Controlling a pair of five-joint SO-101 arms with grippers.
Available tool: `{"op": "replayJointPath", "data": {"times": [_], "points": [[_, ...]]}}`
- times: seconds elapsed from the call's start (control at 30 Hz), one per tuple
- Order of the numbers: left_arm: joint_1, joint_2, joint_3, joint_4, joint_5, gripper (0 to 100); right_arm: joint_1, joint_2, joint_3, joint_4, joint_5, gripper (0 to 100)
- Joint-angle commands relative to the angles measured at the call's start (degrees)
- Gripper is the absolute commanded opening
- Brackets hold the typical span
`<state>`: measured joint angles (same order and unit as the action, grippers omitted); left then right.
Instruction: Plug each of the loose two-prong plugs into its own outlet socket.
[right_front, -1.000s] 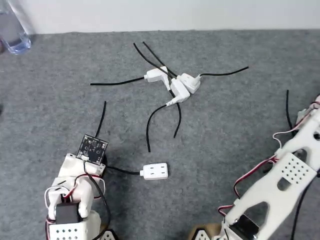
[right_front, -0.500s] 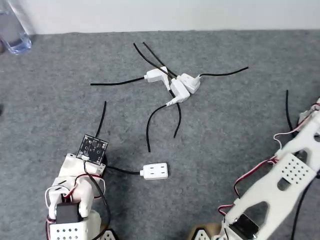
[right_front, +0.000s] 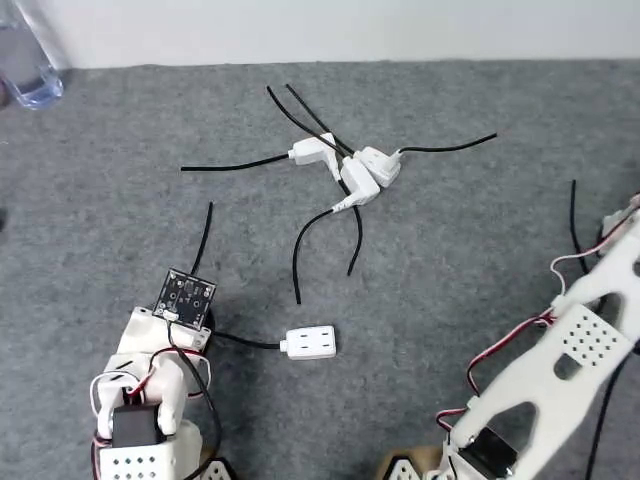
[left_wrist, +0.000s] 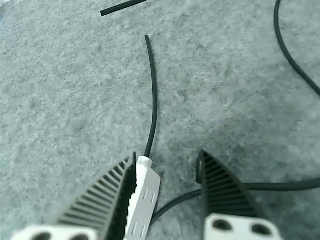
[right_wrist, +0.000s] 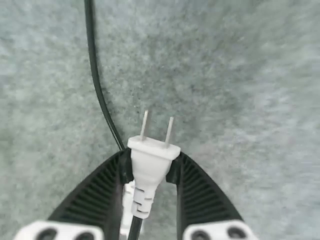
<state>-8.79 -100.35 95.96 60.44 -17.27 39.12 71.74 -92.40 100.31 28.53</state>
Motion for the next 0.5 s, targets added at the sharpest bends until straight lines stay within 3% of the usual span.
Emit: {"op": "replayJointPath", "data": {"times": [0.0, 0.13, 0.33, 0.47], "points": [[-0.3, -0.3, -0.2, -1.4, 0.2, 19, -1.5, -6.7, -3.3, 2.8, 1.2, 0.9], [-0.3, -0.3, -0.2, -1.4, 0.2, 19, -1.8, -11.6, -0.4, 2.8, 2.8, 0.9], [-0.3, -0.3, 0.0, -1.6, 0.2, 19, -5.9, -20.4, 10.5, 2.7, 16.1, 0.9], [-0.3, -0.3, 0.7, -3.2, 0.2, 19, -9.3, -24.5, 15.4, 2.6, 19.8, 0.9]]}}
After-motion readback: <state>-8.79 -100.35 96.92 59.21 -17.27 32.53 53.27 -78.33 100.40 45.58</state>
